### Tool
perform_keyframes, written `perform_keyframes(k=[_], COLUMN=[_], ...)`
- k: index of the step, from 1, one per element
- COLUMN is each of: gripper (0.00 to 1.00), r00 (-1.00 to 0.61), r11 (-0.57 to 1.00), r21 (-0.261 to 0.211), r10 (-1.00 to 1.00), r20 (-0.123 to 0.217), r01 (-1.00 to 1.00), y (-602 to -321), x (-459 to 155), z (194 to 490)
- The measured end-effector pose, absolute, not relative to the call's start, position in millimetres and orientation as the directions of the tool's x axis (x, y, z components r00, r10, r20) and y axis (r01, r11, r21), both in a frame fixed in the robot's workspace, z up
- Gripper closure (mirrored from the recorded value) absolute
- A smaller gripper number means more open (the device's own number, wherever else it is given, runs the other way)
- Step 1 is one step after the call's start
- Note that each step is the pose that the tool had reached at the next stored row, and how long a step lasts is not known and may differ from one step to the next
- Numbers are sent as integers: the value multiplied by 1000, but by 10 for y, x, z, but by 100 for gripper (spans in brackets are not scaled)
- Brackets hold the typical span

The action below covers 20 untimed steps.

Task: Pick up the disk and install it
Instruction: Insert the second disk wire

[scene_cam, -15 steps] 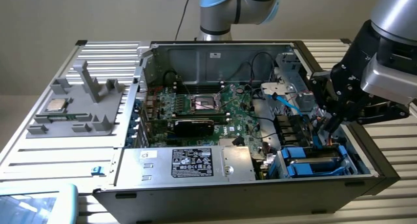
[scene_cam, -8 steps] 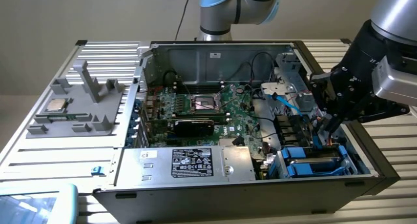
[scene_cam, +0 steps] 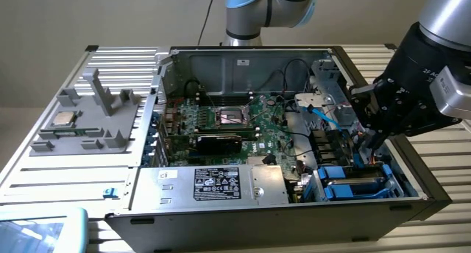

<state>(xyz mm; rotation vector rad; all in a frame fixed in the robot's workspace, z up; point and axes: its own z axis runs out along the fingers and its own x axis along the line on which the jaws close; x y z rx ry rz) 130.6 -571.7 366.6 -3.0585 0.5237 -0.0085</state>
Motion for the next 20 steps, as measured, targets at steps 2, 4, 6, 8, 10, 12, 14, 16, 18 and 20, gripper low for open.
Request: perform_keyframes(k=[2,4,6,8,10,12,14,16,18,20], gripper=[89,89,89,89,89,89,89,89,89,89], r00=[954,965,974,981,988,992,996,997,997,997], r11=[-954,-964,-973,-980,-987,-991,-995,-996,-996,-996], r21=[-39,-39,-39,-39,-40,-40,-40,-40,-40,-40], r10=[-298,-263,-228,-193,-157,-125,-89,-80,-80,-79], r20=[0,0,0,1,1,1,1,1,1,1], r01=[-298,-263,-228,-193,-157,-125,-89,-80,-80,-79], y=[-5717,-5717,-5717,-5717,-5717,-5717,-5717,-5717,-5717,-5717], x=[1306,1307,1307,1306,1307,1306,1307,1306,1307,1301], z=[3666,3666,3667,3666,3666,3666,3666,3666,3666,3666])
